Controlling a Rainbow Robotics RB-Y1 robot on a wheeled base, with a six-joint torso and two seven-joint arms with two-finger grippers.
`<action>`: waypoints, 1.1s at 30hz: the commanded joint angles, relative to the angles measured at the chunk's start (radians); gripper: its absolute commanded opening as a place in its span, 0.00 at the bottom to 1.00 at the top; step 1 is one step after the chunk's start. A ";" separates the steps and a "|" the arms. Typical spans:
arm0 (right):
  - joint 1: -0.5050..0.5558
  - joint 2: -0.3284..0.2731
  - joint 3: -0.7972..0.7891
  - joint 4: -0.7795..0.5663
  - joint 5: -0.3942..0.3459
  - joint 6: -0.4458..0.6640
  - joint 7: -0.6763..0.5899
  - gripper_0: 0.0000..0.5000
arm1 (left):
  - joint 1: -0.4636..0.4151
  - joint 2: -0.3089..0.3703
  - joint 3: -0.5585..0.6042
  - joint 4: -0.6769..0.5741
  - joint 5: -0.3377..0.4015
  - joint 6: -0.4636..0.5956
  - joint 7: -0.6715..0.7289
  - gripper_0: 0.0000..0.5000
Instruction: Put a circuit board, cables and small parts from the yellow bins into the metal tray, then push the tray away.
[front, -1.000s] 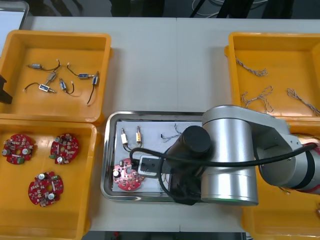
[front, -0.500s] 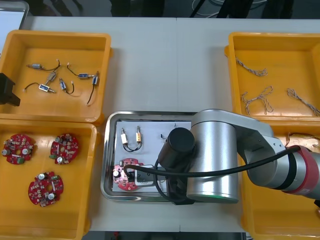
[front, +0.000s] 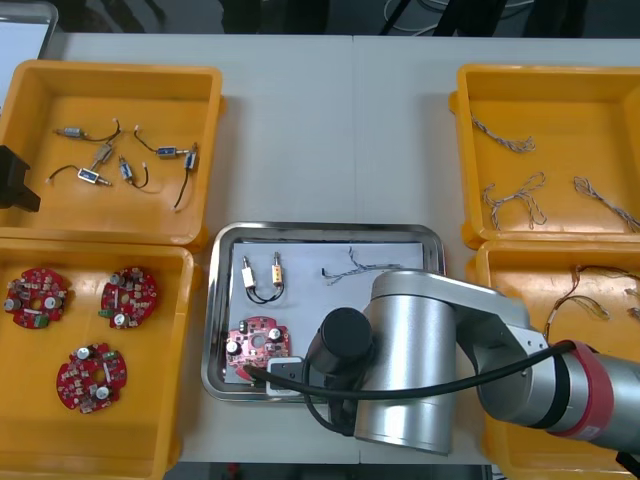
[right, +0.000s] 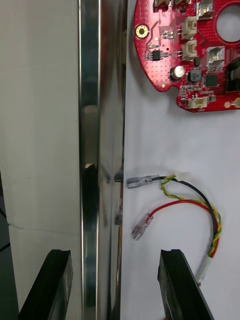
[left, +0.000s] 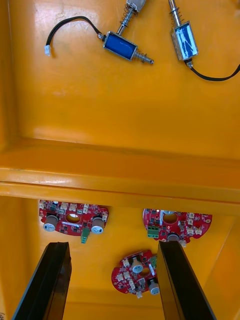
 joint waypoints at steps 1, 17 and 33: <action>0.048 0.047 0.038 -0.011 0.061 0.011 -0.007 1.00 | 0.012 -0.007 0.033 -0.043 0.005 0.007 -0.081 1.00; 0.067 0.067 0.101 -0.002 0.124 0.012 -0.024 1.00 | 0.017 -0.062 0.033 -0.075 -0.043 0.007 -0.082 1.00; 0.062 0.093 0.101 0.047 0.122 -0.014 -0.030 1.00 | 0.018 -0.076 0.033 -0.084 -0.057 0.007 -0.082 1.00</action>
